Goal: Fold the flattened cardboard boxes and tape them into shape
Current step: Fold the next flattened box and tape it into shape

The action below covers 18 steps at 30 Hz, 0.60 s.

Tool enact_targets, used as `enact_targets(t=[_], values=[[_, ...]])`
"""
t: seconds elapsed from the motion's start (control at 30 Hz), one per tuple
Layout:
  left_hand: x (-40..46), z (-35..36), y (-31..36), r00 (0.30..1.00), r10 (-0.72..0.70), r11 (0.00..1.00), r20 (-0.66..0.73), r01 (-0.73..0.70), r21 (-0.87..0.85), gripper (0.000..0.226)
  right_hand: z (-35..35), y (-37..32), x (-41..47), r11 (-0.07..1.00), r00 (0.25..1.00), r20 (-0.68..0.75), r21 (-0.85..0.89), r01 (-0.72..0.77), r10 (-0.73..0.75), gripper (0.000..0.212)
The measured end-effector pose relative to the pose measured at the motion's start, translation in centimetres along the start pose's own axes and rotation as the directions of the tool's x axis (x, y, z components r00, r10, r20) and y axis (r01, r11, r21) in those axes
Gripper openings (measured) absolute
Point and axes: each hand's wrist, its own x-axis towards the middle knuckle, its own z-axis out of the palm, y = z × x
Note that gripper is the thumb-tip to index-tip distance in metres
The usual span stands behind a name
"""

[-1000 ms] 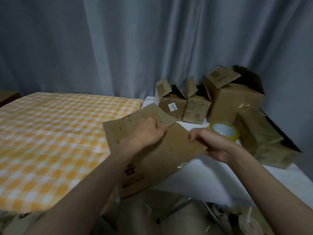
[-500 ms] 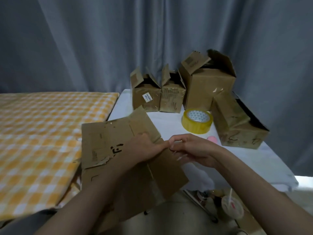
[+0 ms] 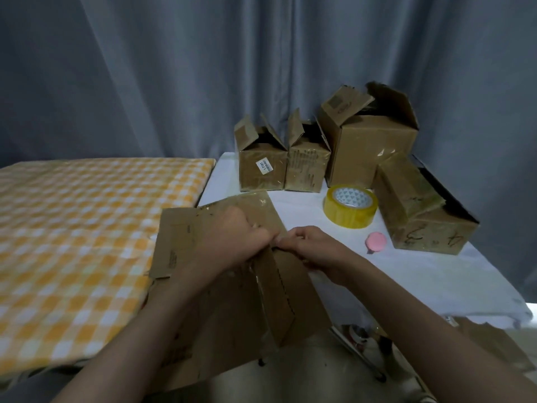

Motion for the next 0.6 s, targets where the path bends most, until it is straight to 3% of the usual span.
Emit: enact_targets(t=[0.13, 0.27, 0.37, 0.43, 0.53, 0.6], values=[[-1.1, -4.6, 1.8, 0.991, -0.016, 0.978, -0.134, -0.012, -0.208, 0.049, -0.6, -2.7, -0.9, 0.985, 0.999, -0.012, 0.169, 0.031, -0.03, 0.058], [-2.0, -8.1, 3.4, 0.967, 0.052, 0.933, -0.249, -0.136, -0.334, 0.05, -1.6, -5.9, -2.6, 0.926, 0.995, -0.036, 0.364, 0.097, -0.09, 0.081], [-2.9, -9.6, 4.4, 0.952, 0.099, 0.899, -0.289, -0.21, -0.385, 0.041, -2.6, -7.5, -3.6, 0.893, 0.989, -0.108, 0.427, 0.139, -0.102, 0.071], [-3.3, -10.1, 4.8, 0.942, 0.139, 0.889, -0.305, -0.254, -0.382, 0.042, -3.5, -8.4, -4.3, 0.901, 0.982, -0.166, 0.407, 0.149, -0.087, 0.041], [-3.3, -10.4, 4.8, 0.916, 0.202, 0.874, -0.346, -0.329, -0.359, 0.047, -4.8, -8.7, -4.6, 0.873, 0.971, -0.237, 0.465, 0.145, -0.035, 0.044], [-3.1, -10.4, 4.7, 0.907, 0.211, 0.859, -0.364, -0.35, -0.374, 0.045, -5.5, -8.6, -4.7, 0.864, 0.957, -0.289, 0.479, 0.155, -0.011, 0.029]])
